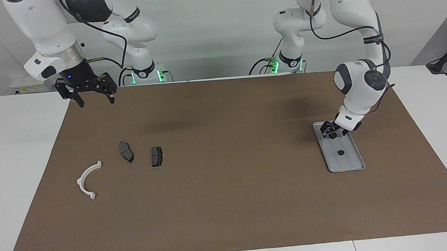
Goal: Place bearing gear from tray to pile
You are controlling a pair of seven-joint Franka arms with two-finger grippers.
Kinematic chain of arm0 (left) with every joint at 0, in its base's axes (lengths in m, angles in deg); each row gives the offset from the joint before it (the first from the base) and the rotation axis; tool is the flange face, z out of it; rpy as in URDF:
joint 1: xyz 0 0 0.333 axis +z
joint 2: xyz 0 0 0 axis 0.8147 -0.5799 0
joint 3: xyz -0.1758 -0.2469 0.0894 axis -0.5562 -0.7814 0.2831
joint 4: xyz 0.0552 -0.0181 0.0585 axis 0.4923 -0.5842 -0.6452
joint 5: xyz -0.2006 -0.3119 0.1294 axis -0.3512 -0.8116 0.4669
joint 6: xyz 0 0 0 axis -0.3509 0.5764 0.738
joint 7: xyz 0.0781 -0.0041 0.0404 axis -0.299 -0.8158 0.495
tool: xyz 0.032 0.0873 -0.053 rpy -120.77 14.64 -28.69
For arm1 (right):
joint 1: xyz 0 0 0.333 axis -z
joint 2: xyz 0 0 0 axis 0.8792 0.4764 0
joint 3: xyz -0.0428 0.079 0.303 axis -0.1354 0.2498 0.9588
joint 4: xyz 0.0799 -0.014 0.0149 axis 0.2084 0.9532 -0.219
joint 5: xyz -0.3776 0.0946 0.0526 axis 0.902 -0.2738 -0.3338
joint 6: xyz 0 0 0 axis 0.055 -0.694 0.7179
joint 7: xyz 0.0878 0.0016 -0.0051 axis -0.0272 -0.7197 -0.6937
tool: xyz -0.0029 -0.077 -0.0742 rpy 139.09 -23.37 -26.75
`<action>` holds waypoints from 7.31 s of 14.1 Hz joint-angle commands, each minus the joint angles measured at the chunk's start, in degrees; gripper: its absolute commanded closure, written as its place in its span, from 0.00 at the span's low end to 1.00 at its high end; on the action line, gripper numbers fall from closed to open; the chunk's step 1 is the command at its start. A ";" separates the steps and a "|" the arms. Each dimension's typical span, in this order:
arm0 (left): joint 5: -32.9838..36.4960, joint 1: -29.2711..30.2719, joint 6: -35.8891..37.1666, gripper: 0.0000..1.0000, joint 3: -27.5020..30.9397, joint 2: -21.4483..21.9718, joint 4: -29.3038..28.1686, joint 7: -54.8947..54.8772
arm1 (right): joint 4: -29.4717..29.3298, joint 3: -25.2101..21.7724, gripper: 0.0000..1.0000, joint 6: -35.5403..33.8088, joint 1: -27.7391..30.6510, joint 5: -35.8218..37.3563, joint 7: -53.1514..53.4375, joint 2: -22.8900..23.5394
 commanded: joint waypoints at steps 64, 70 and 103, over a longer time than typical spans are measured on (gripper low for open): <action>5.60 -38.76 3.55 0.17 -0.23 -13.41 20.26 51.83 | 2.00 0.51 0.00 1.35 -0.12 0.36 0.70 -1.44; 7.72 -36.40 10.30 0.00 0.21 -11.93 24.56 51.31 | 2.52 0.51 0.00 2.49 -0.12 0.36 0.69 -1.52; -2.39 0.35 -3.65 0.03 0.04 -8.66 11.04 -3.09 | -5.19 0.86 0.00 26.05 -37.91 1.05 70.46 29.39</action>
